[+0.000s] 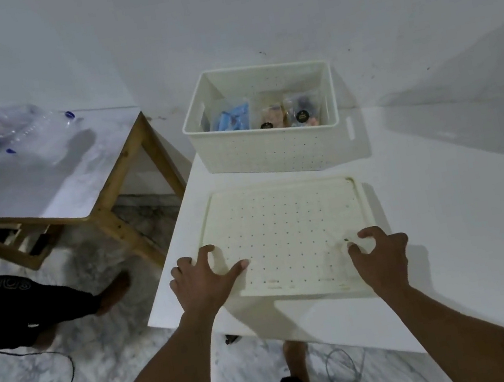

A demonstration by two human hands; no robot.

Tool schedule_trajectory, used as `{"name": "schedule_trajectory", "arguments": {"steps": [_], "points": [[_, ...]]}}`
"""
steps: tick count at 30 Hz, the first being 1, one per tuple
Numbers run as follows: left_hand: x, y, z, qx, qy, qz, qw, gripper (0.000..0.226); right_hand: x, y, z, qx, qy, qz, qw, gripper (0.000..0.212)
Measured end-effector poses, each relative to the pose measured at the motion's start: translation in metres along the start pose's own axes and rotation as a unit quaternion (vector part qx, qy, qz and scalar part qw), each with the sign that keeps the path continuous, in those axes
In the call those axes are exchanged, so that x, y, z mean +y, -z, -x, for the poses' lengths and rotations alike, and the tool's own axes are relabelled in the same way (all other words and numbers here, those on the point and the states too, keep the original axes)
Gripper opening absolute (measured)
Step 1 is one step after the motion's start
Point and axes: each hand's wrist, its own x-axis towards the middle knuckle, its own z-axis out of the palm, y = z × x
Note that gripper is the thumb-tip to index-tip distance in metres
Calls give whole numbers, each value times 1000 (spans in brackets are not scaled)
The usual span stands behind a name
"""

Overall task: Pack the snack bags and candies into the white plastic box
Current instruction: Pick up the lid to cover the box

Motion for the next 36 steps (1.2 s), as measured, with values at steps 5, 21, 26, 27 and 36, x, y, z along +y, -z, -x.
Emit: {"name": "schedule_trajectory", "arguments": {"steps": [5,21,26,27,36], "points": [[37,42,-28,129,-60,35,989,87,-55,18,-26,132,99,-41,985,29],[128,87,-272,78,-127,21,989,85,-197,-31,-223,158,55,16,986,29],[156,76,-326,70,-166,29,983,80,-216,-45,-271,160,-2,119,980,30],[160,75,-331,55,-165,25,984,81,-218,-47,-278,149,-3,116,982,31],[169,69,-329,24,-219,-80,972,83,-216,-62,-281,91,194,287,934,48]]}}
